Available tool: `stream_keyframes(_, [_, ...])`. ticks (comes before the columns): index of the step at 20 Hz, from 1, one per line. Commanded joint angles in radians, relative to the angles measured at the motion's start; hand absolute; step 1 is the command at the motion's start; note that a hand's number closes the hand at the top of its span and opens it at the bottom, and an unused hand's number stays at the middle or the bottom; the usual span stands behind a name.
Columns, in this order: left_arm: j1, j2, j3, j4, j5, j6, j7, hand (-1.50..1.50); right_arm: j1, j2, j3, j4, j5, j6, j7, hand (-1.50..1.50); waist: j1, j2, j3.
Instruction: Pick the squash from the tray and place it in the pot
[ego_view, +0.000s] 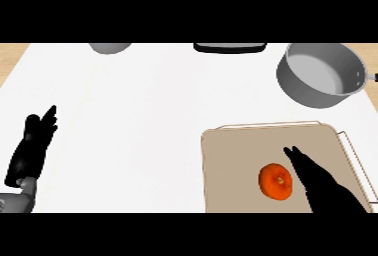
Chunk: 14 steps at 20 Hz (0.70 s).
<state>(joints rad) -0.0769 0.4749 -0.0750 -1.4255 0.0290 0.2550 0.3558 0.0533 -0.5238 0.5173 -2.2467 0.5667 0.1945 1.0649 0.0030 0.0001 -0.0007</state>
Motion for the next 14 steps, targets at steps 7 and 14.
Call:
stream_keyframes(7, [0.021, -0.032, 0.035, -0.065, -0.044, -0.029, 0.043, 0.00, -0.046, 0.093, -0.064, 0.144, 0.016, 0.078, 0.001, -1.50, 0.001, -0.001, 0.001])
stream_keyframes(14, [0.008, -0.056, 0.077, -0.002, -0.064, -0.084, 0.017, 0.00, -0.094, 0.184, -0.029, 0.242, 0.131, 0.098, -0.023, -1.50, 0.000, 0.000, 0.000])
